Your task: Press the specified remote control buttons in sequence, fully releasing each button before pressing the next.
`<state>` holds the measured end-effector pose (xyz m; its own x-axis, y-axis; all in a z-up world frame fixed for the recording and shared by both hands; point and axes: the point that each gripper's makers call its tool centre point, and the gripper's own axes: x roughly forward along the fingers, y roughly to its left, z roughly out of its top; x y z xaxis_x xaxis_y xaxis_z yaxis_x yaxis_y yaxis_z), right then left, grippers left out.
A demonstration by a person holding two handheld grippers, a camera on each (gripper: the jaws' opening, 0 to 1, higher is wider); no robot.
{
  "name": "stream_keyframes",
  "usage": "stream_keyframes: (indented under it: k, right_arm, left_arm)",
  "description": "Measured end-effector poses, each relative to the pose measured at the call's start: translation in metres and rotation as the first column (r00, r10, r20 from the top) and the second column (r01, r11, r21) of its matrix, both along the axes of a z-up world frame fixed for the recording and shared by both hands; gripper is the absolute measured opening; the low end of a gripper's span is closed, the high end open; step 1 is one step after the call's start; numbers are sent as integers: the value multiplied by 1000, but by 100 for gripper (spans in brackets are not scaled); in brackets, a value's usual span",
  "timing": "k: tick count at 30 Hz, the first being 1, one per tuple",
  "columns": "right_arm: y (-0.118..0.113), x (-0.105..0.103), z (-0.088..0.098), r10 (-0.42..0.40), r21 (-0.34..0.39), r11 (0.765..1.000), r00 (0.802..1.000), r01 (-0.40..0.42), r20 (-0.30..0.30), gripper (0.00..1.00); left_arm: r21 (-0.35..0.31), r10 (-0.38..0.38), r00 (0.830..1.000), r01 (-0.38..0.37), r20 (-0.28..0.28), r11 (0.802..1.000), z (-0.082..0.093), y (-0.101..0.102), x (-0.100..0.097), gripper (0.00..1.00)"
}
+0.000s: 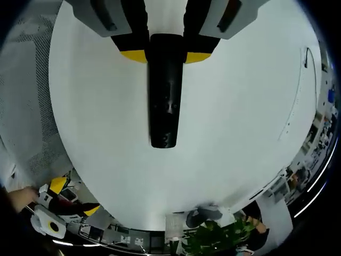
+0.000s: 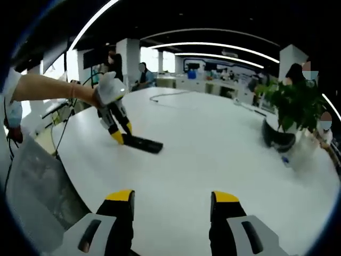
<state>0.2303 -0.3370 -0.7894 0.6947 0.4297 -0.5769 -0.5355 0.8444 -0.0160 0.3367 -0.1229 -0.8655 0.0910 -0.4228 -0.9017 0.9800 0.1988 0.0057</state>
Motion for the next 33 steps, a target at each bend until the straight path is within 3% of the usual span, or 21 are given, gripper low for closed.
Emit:
stream_keyframes:
  k: [6, 14, 33]
  right_arm:
    - [5, -1, 0, 30, -9, 1000, 1000, -30, 3, 54]
    - [1, 1, 2, 2, -3, 1000, 1000, -2, 10, 54]
    - [5, -4, -9, 40, -121, 992, 999, -42, -19, 53]
  left_arm:
    - [4, -7, 1000, 7, 4, 1000, 0, -1, -17, 23]
    - [-3, -8, 1000, 8, 7, 1000, 0, -3, -39, 23]
    - [-39, -18, 1000, 19, 19, 999, 2, 2, -84, 23]
